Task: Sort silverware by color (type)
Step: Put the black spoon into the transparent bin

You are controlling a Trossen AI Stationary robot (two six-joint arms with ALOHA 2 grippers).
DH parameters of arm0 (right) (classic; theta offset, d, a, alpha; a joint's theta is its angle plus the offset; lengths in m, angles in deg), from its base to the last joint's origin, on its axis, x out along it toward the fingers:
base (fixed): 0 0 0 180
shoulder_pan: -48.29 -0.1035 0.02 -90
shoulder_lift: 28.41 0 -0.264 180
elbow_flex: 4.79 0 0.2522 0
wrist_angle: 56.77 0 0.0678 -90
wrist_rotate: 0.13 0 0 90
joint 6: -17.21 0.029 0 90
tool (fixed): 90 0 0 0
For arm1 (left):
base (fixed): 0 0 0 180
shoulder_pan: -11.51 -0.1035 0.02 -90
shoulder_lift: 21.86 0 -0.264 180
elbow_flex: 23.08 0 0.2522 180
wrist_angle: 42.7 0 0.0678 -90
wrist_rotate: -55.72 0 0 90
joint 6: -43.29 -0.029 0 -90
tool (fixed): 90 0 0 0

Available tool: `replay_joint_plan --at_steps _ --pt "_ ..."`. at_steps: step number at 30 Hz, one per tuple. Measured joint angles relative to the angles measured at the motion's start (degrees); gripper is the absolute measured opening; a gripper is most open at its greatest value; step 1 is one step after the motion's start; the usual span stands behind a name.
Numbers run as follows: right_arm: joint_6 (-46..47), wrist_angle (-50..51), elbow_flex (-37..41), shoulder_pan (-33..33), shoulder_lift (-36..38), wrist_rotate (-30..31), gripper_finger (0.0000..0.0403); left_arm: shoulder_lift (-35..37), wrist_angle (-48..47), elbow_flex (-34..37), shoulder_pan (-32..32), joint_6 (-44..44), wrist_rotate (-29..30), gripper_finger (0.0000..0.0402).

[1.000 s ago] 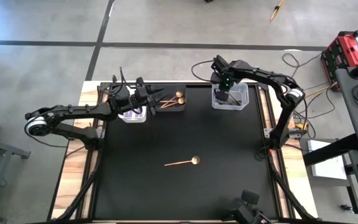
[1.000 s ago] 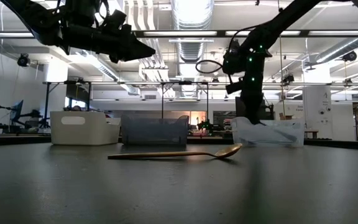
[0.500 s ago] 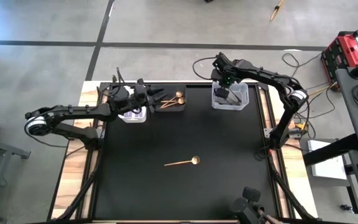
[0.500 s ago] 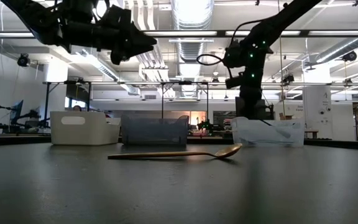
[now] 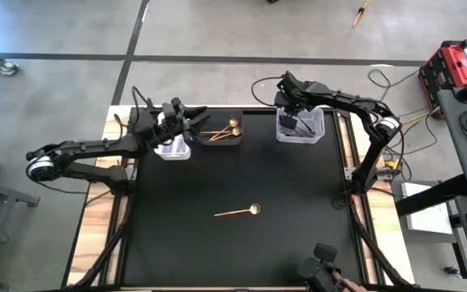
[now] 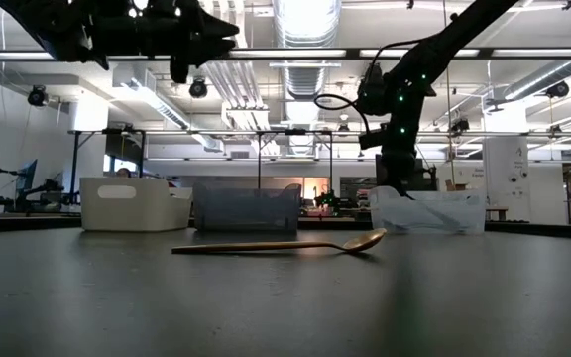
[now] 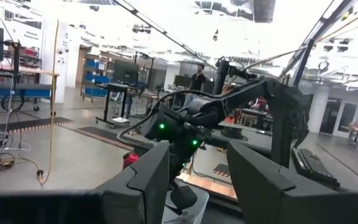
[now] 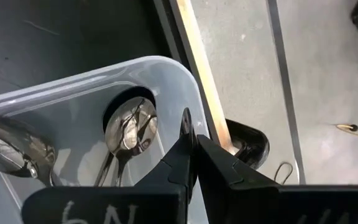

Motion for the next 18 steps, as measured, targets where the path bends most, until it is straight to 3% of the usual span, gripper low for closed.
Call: replay_joint_plan --at_steps 6,10,18 --pt "0.53 -0.99 0.23 0.0 0.0 0.04 0.0012 0.9 -0.57 0.0 0.0 1.76 0.04 0.0145" --pt "-1.3 -1.47 0.25 0.17 0.0 0.12 0.0012 0.44 3.22 0.0 0.0 7.58 0.04 0.0145" --pt "-1.61 -6.06 0.28 0.28 -0.02 0.45 0.0012 -1.52 10.04 -0.02 0.15 9.65 2.56 0.0145"
